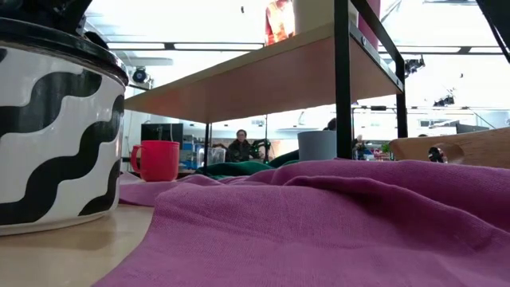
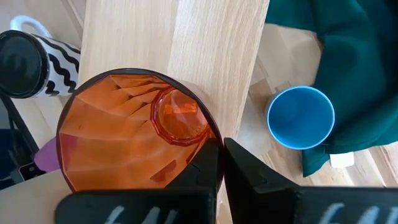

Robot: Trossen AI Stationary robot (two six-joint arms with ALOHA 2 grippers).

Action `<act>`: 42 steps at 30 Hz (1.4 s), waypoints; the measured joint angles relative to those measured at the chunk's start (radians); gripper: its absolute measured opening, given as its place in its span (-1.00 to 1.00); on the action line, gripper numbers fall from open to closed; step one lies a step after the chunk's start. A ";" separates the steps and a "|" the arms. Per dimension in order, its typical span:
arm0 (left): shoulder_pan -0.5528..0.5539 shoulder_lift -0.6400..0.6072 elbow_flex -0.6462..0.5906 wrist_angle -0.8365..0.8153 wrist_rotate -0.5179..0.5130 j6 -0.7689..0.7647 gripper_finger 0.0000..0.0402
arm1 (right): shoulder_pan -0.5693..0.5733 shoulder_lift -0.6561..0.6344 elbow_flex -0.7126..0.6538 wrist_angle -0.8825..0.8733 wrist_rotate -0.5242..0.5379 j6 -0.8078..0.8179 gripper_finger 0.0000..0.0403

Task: Stack small to large cups/mugs on shelf
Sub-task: Put the orange cup on the shelf

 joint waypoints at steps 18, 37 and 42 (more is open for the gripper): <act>0.000 0.000 0.000 0.000 0.000 0.000 -1.00 | 0.000 0.000 0.000 0.000 -0.013 0.000 -0.82; 0.000 0.000 0.000 0.000 0.025 0.000 -1.00 | 0.000 0.000 0.009 0.001 -0.016 -0.002 -0.82; 0.000 0.000 0.000 0.001 0.053 -0.004 -1.00 | 0.000 0.000 0.029 0.011 -0.017 -0.006 -0.82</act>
